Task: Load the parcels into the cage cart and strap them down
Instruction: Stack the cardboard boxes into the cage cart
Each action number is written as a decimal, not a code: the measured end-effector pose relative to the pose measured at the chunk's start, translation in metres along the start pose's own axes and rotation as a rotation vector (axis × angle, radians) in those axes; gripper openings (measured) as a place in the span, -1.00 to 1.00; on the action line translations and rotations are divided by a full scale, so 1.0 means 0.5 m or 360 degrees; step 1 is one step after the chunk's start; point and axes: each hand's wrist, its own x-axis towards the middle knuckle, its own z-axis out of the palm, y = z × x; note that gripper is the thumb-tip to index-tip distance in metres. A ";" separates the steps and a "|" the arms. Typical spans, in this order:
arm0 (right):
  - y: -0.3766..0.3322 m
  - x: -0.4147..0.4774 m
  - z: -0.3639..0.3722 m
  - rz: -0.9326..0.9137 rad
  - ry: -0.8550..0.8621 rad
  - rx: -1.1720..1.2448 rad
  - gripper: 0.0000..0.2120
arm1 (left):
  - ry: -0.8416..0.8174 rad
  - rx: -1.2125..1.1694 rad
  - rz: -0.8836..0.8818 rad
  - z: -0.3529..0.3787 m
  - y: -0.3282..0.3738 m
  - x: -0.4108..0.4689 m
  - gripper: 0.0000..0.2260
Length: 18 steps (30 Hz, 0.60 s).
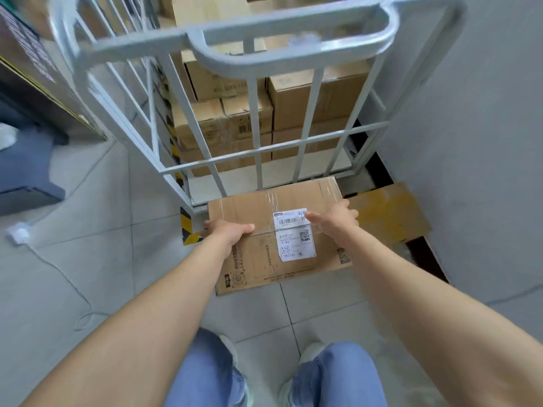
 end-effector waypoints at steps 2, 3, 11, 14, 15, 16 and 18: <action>-0.030 -0.088 -0.070 0.0005 0.0010 0.0002 -0.06 | -0.0018 0.0024 0.0017 -0.064 0.040 -0.084 0.10; -0.043 -0.128 -0.103 0.0006 0.0022 0.0011 -0.07 | -0.0022 0.0040 0.0036 -0.093 0.058 -0.124 0.09; -0.160 -0.361 -0.297 -0.0119 0.0116 -0.0108 -0.01 | -0.0019 0.0136 0.0132 -0.282 0.169 -0.338 0.01; -0.199 -0.407 -0.338 -0.0204 0.0150 -0.0095 -0.04 | 0.0033 0.0136 0.0188 -0.332 0.195 -0.371 -0.01; -0.214 -0.420 -0.349 -0.0235 0.0164 -0.0103 -0.03 | 0.0044 0.0122 0.0210 -0.348 0.206 -0.382 0.00; -0.232 -0.434 -0.360 -0.0270 0.0178 -0.0118 -0.03 | 0.0056 0.0106 0.0228 -0.365 0.218 -0.390 0.02; -0.271 -0.456 -0.385 -0.0339 0.0204 -0.0144 -0.04 | 0.0088 0.0075 0.0288 -0.401 0.247 -0.399 0.06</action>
